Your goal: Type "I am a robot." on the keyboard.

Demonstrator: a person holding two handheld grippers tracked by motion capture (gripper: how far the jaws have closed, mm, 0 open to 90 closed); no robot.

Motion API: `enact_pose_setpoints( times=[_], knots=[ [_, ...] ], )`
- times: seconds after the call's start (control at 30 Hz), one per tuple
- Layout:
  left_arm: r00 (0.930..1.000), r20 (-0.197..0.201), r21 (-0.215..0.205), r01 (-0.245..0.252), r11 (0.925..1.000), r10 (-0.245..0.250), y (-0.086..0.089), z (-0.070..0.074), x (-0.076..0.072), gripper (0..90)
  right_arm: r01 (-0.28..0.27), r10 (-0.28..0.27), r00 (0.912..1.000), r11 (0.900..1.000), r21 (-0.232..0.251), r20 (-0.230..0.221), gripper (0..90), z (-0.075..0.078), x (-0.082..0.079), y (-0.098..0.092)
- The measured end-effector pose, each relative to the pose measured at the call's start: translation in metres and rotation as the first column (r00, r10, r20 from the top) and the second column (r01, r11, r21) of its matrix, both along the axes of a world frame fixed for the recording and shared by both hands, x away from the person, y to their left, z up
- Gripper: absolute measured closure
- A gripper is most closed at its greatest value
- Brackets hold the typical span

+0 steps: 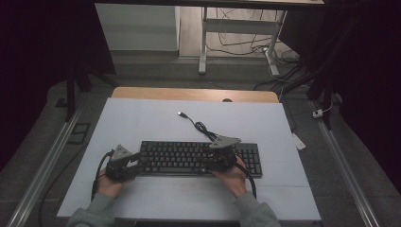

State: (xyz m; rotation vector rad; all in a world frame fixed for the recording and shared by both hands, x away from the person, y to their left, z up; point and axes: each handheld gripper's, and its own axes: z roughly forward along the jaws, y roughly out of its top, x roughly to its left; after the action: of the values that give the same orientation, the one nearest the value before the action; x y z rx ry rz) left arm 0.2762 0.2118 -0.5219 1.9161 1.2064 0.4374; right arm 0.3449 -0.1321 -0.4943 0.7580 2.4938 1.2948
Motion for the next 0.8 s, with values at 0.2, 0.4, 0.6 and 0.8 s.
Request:
enact_pose_setpoints(
  times=[0.2, 0.4, 0.6, 0.8],
  knots=[
    [0.9999, 0.003, -0.011, -0.010, 0.9999, 0.010, 0.003, 0.001, 0.000, 47.1, 0.006, -0.006, 1.0000, 1.000, 0.013, 0.005, 49.9, 0.001, -0.007, -0.019],
    [1.0000, 0.006, -0.026, 0.003, 0.9997, -0.002, 0.005, 0.003, -0.001, 42.4, 0.005, -0.005, 0.9999, 1.000, 0.013, 0.014, 48.9, 0.002, -0.012, -0.029],
    [0.9999, 0.012, -0.033, 0.011, 0.9994, -0.010, 0.006, 0.005, -0.001, 39.5, 0.006, -0.007, 0.9995, 0.999, 0.032, 0.032, 48.8, 0.005, -0.016, -0.039],
    [0.9993, 0.016, -0.050, 0.033, 0.9982, -0.032, 0.006, 0.010, -0.002, 38.7, 0.034, -0.036, 0.9987, 0.999, 0.039, 0.036, 48.8, 0.005, -0.015, -0.049]
  ],
)
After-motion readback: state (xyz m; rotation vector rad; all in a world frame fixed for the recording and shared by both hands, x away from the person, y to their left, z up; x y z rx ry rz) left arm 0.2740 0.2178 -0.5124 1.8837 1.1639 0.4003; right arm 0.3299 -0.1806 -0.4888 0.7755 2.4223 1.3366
